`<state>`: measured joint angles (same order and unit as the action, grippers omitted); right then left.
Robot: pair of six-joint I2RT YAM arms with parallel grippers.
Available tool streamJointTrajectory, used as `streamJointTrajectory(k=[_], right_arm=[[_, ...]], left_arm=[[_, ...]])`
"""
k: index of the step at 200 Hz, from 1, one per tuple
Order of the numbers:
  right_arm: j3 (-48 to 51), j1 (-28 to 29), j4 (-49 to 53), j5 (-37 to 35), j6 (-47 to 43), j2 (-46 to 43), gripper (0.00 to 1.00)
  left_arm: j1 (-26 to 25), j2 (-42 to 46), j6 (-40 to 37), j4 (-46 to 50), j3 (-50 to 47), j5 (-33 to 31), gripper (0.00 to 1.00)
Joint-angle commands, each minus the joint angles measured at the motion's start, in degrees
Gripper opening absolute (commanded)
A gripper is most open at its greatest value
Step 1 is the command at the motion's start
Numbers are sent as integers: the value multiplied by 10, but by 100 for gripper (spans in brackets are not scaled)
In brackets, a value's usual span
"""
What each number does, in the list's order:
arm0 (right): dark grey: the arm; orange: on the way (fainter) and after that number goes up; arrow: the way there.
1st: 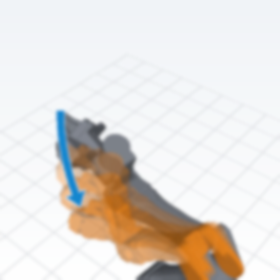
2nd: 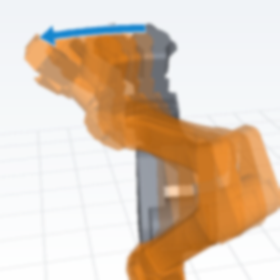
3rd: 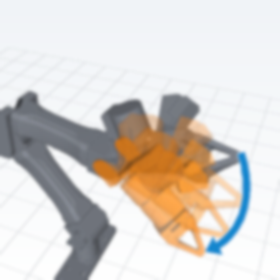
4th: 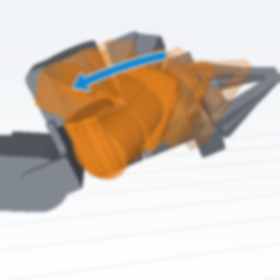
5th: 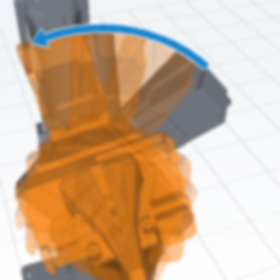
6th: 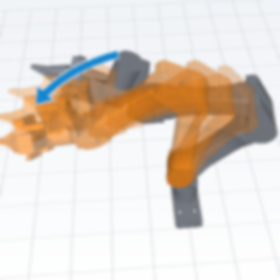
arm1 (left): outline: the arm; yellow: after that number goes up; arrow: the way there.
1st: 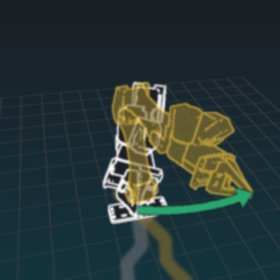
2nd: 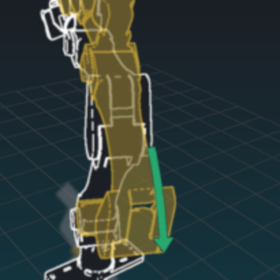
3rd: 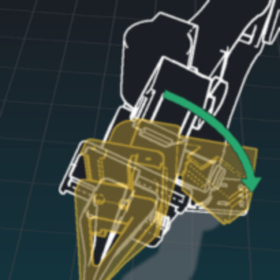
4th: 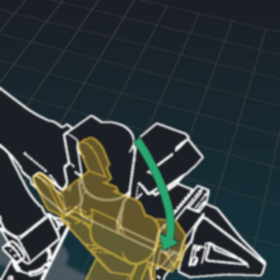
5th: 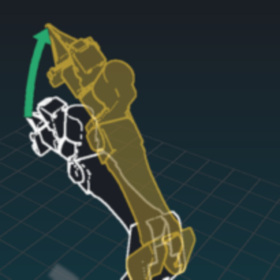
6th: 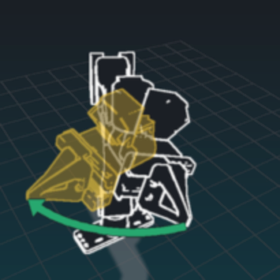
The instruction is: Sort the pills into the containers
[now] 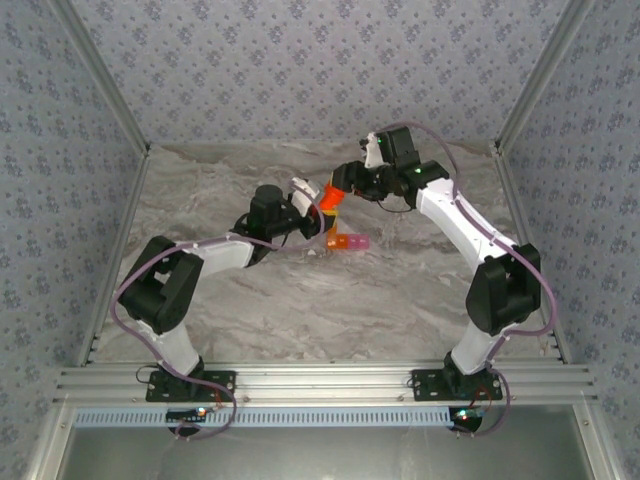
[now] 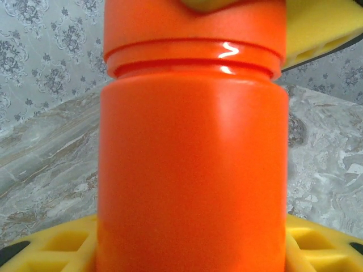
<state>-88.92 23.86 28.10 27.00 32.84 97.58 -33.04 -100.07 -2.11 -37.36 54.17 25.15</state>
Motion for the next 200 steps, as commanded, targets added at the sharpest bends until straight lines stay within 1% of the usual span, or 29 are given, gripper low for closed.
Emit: streamJointTrajectory(k=[1, 45, 54, 90, 112, 122, 132, 153, 157, 169, 181, 200], right_arm=[[-14, 9, 34, 35, 10, -9, 56], [-20, -15, 38, 45, 10, -37, 68], [-19, -21, 39, 48, 7, -45, 72], [-11, -41, 38, 63, -7, -78, 83], [-11, -54, 33, 90, -26, -85, 84], [-12, -63, 22, 115, -34, -83, 84], [-18, -70, 16, 133, -60, -79, 84], [-60, -69, 60, 144, -156, -58, 83], [-68, -69, 82, 144, -172, -53, 83], [-87, -65, 106, 145, -209, -41, 83], [-101, -63, 115, 155, -228, -29, 83], [-114, -60, 114, 171, -232, -15, 83]], left_arm=[[-15, 19, -10, -86, 19, 10, 0], [-11, 16, -10, -89, 17, 9, 0], [-9, 15, -8, -89, 17, 10, 0], [11, 14, 9, -93, 19, 48, 0], [22, 13, 20, -96, 20, 82, 0], [28, 14, 25, -96, 21, 100, 0], [35, 14, 31, -97, 22, 122, 0], [48, 14, 52, -95, 30, 171, 0], [50, 13, 55, -93, 33, 180, 0], [54, 12, 60, -84, 39, 202, 0], [57, 12, 62, -74, 46, 220, 0], [58, 10, 62, -60, 53, 237, 0]])
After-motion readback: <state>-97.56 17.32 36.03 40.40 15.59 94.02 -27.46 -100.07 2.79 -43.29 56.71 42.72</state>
